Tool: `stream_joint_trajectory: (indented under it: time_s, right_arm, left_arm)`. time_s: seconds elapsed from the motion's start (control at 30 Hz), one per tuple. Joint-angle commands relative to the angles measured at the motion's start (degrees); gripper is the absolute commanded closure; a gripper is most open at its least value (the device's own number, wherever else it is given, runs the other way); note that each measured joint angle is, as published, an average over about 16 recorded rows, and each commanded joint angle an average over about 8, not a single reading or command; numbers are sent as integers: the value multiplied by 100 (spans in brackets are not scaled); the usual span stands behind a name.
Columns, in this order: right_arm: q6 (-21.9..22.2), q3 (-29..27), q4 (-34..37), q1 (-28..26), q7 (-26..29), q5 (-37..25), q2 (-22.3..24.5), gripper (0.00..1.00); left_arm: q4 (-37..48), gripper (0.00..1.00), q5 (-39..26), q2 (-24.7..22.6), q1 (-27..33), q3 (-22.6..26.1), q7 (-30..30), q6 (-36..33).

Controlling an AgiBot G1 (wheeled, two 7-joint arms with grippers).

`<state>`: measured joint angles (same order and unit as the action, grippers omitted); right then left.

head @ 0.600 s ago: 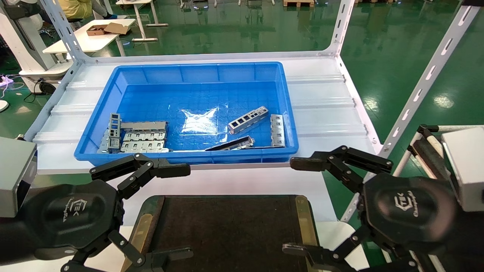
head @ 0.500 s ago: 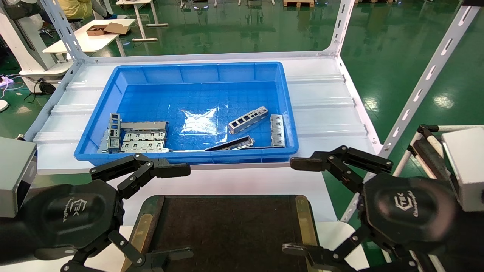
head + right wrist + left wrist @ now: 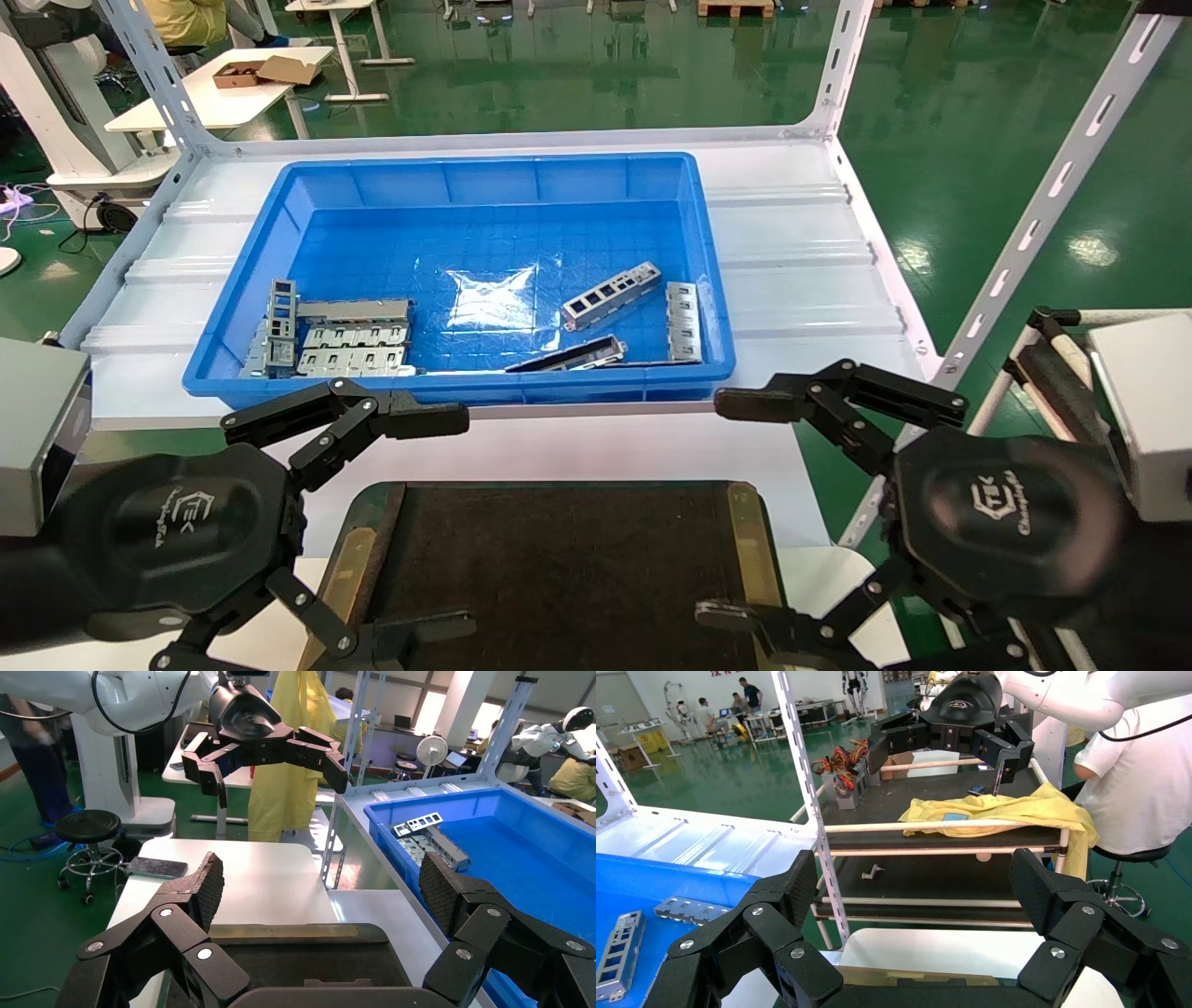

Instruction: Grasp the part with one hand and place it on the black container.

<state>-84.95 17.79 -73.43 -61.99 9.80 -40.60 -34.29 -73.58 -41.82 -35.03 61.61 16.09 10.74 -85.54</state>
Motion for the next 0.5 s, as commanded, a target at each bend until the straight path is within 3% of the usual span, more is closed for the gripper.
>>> stream_joint_trajectory:
  time_s: [0.03,0.5]
  right_arm:
    - [0,0,0,0,0,0,0,0]
    - [0,0,0,0,0,0,0,0]
  left_arm:
    - [0,0,0,0,0,0,0,0]
    - [0,0,0,0,0,0,0,0]
